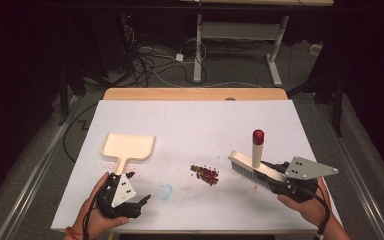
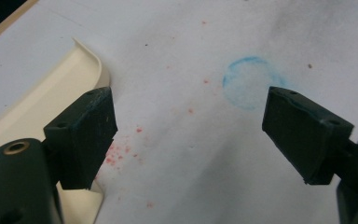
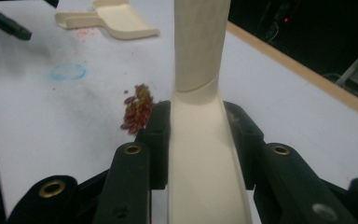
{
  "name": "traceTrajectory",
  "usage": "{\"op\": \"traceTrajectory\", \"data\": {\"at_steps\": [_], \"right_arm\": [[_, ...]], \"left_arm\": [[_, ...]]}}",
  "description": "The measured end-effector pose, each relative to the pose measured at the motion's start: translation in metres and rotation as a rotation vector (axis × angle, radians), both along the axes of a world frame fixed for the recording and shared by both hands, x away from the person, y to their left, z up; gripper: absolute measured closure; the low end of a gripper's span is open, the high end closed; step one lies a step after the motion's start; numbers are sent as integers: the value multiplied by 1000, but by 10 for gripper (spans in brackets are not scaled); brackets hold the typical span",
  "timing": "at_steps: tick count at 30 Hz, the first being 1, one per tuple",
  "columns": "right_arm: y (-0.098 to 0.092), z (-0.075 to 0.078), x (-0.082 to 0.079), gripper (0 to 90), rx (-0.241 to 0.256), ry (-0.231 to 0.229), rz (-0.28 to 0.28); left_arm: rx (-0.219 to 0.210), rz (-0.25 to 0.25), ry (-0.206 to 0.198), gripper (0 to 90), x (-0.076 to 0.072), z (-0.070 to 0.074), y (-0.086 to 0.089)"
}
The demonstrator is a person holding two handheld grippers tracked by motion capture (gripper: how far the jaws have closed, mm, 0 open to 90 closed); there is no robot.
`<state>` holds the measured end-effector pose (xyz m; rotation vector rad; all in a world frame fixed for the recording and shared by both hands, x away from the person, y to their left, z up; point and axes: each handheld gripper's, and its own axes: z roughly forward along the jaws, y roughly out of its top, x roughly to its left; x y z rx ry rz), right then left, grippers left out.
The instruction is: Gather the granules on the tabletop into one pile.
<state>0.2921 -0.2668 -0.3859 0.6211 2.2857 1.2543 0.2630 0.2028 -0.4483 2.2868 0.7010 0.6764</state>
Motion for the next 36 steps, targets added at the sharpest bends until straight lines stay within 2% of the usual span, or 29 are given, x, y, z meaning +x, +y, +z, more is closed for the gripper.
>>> {"op": "traceTrajectory", "data": {"at_steps": [2, 5, 8, 11, 13, 17, 19, 21, 23, 25, 27, 28, 29, 31, 32, 34, 36], "right_arm": [[-6, -2, -4, 666, 0, 24, -6], [-15, -4, -9, 665, 27, 76, 8], [-22, -8, -11, 667, 98, 157, 26], [-24, -14, -10, 667, 88, 193, 12], [-26, -18, -4, 668, 103, 224, -8], [-32, -23, 12, 668, 134, 274, -75], [-35, -26, 21, 667, 175, 312, -112], [-38, -32, 28, 665, 216, 336, -170], [-41, -40, 35, 633, 236, 355, -242], [-45, -44, 42, 533, 222, 359, -317], [-51, -43, 48, 441, 205, 325, -381], [-54, -42, 51, 434, 161, 296, -425], [-57, -41, 52, 437, 123, 253, -446], [-63, -42, 54, 440, 102, 208, -458], [-64, -43, 55, 442, 73, 190, -478], [-66, -47, 58, 474, 49, 195, -477], [-65, -50, 67, 525, 16, 244, -488]], "left_arm": [[-4, 4, -3, 165, 0, 0, 1], [0, 7, -2, 164, 0, 1, 1], [0, 2, -4, 164, 0, 1, 0], [4, -2, -1, 164, 1, 0, -1], [4, -5, 1, 164, 2, 0, -2], [4, -8, 5, 164, 3, 0, -3], [3, -9, 5, 164, 3, 0, -3], [8, -10, 0, 164, 4, 0, -2], [6, -6, -4, 164, 4, 1, -2], [5, -6, -3, 164, 4, 2, -1], [9, -8, -3, 164, 5, 1, -1], [11, -10, -3, 164, 5, 1, -1], [14, -10, -2, 164, 5, 1, -2], [18, -13, -2, 164, 5, 0, -3], [18, -14, 0, 164, 4, 0, -3], [16, -14, 5, 164, 4, -1, -4], [20, -17, 11, 163, 5, -1, -5]]}}
